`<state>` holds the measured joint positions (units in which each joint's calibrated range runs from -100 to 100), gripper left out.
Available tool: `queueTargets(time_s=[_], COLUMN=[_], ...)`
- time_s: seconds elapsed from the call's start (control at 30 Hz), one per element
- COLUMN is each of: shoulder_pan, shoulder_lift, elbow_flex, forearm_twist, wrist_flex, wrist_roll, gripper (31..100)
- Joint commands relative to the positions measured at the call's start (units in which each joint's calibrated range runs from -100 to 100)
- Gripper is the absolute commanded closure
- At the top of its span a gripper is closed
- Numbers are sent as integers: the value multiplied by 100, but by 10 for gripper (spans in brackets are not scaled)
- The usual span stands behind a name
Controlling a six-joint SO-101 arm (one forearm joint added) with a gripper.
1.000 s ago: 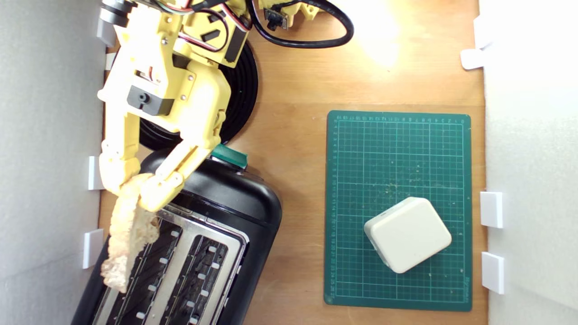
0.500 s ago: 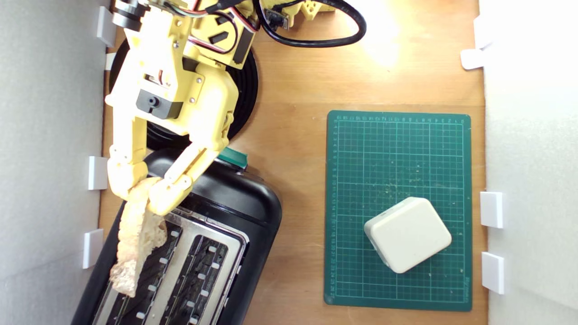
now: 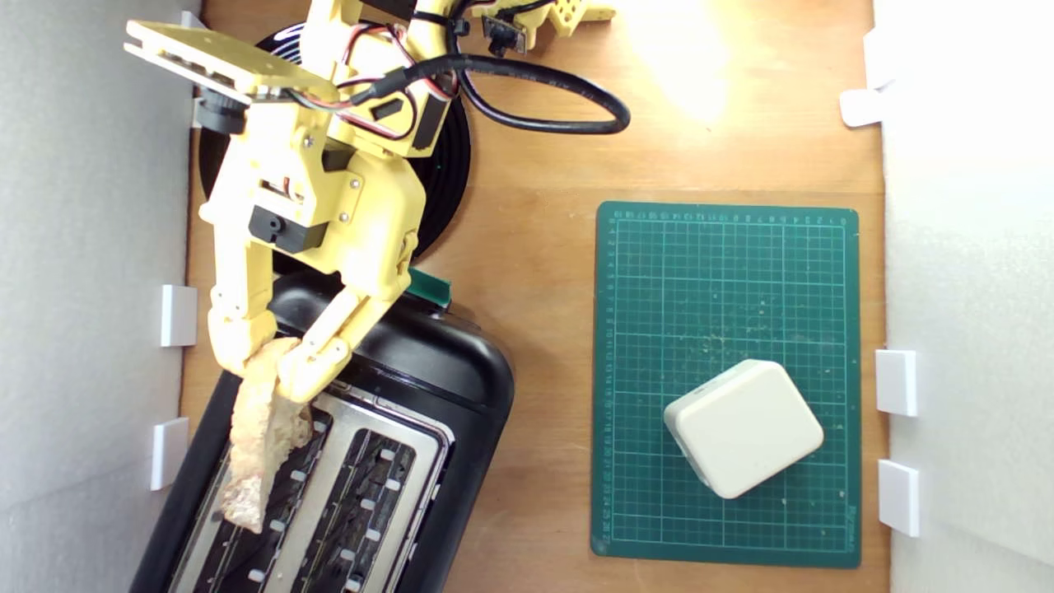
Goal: Pick bread and place in toaster
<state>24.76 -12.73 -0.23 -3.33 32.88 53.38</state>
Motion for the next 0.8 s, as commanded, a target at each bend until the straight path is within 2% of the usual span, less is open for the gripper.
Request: queueTargets(time_s=[0.0, 0.77], shoulder_pan=[62, 46], shoulder_lift=[-9, 757], elbow_flex=[-381, -408], forearm_twist=[16, -57], wrist_flex=[-199, -208], wrist_roll=[22, -25], gripper=[826, 818])
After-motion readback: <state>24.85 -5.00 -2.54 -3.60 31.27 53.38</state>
